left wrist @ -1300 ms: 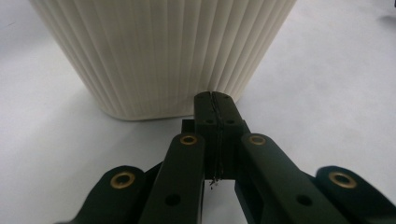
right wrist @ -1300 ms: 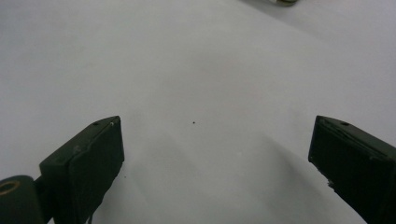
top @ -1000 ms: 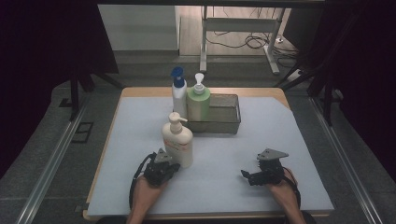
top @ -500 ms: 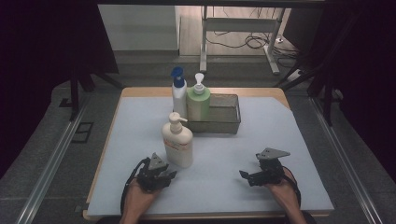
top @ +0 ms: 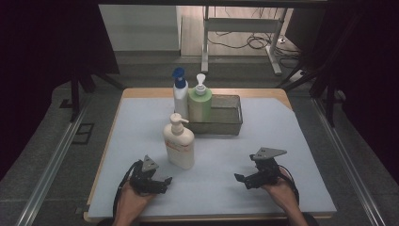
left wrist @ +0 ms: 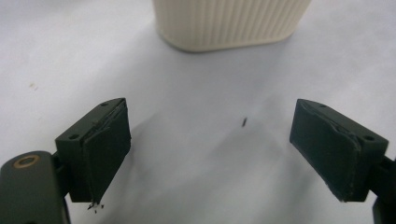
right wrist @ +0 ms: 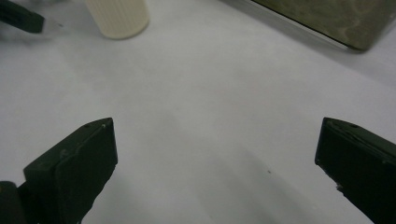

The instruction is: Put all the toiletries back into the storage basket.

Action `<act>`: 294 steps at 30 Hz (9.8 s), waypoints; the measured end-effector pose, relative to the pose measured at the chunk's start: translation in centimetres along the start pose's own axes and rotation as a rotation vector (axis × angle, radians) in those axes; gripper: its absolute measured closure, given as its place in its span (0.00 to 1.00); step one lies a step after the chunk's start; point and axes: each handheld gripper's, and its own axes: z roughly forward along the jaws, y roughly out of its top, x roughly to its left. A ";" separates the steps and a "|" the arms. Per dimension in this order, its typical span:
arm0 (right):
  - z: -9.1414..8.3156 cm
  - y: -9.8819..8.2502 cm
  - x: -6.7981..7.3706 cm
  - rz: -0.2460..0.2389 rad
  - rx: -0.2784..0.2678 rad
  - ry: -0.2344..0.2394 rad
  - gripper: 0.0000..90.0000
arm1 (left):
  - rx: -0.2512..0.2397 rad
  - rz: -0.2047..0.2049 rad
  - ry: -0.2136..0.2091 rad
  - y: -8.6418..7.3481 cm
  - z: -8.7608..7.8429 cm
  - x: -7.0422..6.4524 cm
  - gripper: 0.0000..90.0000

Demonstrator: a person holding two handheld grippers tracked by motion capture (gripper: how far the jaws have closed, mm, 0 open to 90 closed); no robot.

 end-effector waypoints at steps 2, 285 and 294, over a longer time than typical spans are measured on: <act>0.1 0.3 0.1 0.008 -0.001 0.008 0.00 | 0.011 0.002 0.004 -0.3 -0.1 0.2 0.14; 7.9 15.9 -7.5 0.154 -0.148 -0.269 0.36 | -0.020 0.017 -0.013 -1.2 -0.2 0.6 0.14; 6.6 15.1 -7.4 0.110 -0.124 -0.254 0.37 | -0.021 0.014 -0.013 -1.2 -0.2 0.5 0.14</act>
